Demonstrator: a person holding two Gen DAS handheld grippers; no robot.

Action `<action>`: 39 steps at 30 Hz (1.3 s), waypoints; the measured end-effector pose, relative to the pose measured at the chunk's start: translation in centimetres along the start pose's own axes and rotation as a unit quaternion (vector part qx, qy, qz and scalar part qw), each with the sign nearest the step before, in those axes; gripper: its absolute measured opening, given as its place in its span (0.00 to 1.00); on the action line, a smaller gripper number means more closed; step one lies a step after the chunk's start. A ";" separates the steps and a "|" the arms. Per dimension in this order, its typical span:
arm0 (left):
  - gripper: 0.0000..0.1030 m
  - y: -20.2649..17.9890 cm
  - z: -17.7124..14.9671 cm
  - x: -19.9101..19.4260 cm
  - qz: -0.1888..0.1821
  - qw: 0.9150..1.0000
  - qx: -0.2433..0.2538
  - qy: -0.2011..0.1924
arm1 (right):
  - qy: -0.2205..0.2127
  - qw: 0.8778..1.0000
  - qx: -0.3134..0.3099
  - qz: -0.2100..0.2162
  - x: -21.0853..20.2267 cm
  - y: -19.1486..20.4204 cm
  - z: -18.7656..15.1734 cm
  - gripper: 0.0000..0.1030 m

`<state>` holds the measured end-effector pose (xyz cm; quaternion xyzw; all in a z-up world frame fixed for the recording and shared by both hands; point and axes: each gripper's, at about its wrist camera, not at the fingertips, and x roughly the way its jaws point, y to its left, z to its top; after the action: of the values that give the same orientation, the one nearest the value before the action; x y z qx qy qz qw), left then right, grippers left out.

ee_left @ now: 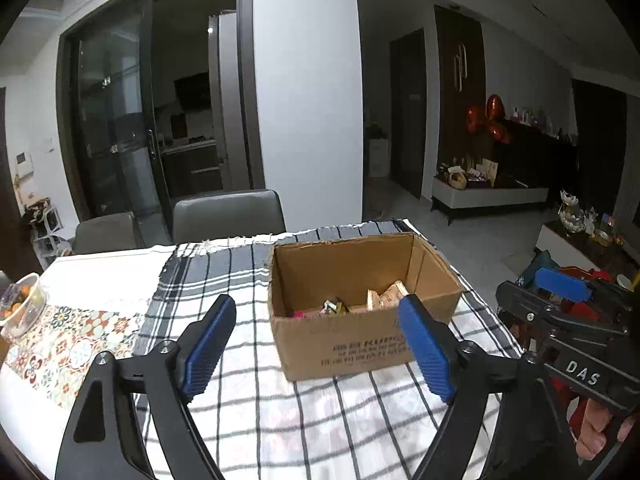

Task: Organize snacks

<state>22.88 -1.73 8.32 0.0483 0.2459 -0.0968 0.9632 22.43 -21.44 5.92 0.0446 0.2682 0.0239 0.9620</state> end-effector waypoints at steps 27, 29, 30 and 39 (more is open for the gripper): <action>1.00 -0.6 -6.0 -11.8 0.001 0.999 -0.011 -0.032 | -0.030 1.000 -0.003 -0.001 -11.5 1.2 -5.8 0.66; 1.00 -0.8 -6.0 -12.1 -0.003 0.999 -0.012 -0.032 | -0.031 0.999 -0.004 -0.001 -11.9 1.2 -6.0 0.66; 1.00 -0.9 -6.0 -12.2 -0.005 0.999 -0.011 -0.032 | -0.032 0.999 -0.004 -0.002 -12.1 1.2 -6.1 0.66; 1.00 -1.1 -6.4 -13.2 -0.009 0.999 -0.011 -0.037 | -0.038 0.999 -0.004 -0.004 -13.3 1.1 -6.6 0.66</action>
<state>8.36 0.20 9.07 0.0319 0.2119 -0.1040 0.9712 7.66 -20.84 7.26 0.0402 0.2315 0.0196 0.9718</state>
